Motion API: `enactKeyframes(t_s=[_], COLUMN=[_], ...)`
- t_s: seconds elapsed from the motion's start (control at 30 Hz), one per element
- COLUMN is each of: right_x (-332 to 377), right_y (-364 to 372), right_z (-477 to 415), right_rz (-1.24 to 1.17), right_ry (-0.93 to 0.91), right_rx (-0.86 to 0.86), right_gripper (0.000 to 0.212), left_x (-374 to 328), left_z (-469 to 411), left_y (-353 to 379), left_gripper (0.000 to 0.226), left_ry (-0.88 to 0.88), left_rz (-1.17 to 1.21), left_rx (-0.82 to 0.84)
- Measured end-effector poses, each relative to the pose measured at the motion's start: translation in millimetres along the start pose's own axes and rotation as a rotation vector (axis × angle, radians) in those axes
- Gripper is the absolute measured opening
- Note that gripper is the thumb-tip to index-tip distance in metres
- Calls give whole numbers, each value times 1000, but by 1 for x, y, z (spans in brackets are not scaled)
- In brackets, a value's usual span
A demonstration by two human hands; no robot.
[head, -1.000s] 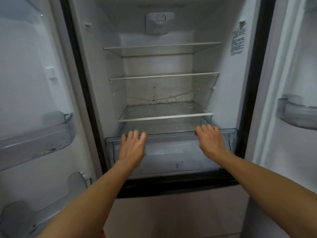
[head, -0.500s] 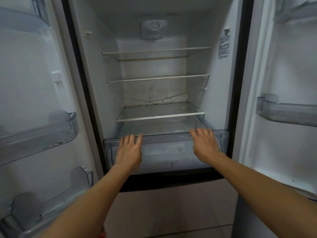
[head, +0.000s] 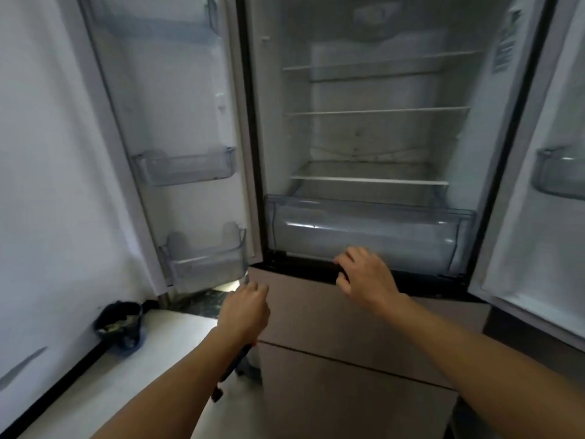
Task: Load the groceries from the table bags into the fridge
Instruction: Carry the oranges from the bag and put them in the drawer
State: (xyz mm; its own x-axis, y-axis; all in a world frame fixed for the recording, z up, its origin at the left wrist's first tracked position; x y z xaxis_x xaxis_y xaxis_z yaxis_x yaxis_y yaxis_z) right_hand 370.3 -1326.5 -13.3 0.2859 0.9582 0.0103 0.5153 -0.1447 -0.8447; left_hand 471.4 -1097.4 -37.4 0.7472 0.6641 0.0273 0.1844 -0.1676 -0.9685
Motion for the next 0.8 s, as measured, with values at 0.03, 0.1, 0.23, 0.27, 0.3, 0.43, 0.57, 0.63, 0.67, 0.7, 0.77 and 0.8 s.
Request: enactKeyframes(t_s=[0.03,0.1,0.23,0.27,0.3,0.43,0.57,0.63,0.67,0.7,0.77,0.8], right_x=[16,55,149,174,201,315,438,503,535,568,631,663], right_y=[6,11,3,0,-3,-22,-51,-67,-75,-83,-98,-105], right_z=[9,24,44,49,53,78,119,147,161,176,206,221], right_rz=[-9,-43,-148,-179,-209,-274,-336,-391,-424,-451,-502,-531], right_ry=[-30,-102,-272,-316,-355,-515,-630,-680,-707,-737,-801,-829], right_rx=[40,111,151,155,160,122,92,98,95,94,98,103], right_gripper=[29,31,21,20,20,23,26,29,30,33,37,37], left_x=[5,21,70,83,95,141,185,208,219,230,250,258], left_z=[25,75,175,201,227,336,457,520,551,582,642,671], left_y=[1,0,-19,-27,-35,-70,-102,-120,-129,-139,-158,-167], left_gripper=[28,32,32,31,30,26,23,24,24,24,20,19], left_ry=[-33,-109,-293,-339,-384,-537,-663,-722,-751,-779,-837,-870], left_rz=[-1,-23,-112,-122,-126,-160,-228,-267,-283,-297,-323,-330], left_rx=[23,61,85,88,92,52,65,90,95,102,109,107])
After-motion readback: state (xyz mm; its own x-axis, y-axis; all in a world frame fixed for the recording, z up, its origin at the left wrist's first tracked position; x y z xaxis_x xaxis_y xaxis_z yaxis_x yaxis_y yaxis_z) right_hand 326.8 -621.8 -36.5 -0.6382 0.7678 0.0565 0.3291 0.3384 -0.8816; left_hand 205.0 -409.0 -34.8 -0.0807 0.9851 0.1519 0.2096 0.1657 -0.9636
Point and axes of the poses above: each hand's wrist, its own z-axis away from the middle knuckle, its own y-axis out of the palm, x = y × z, the point moved 1 cm from there along -z, towards the middle knuckle, and after that the axes turned 7 degrees about y, right-handed, at the moved point
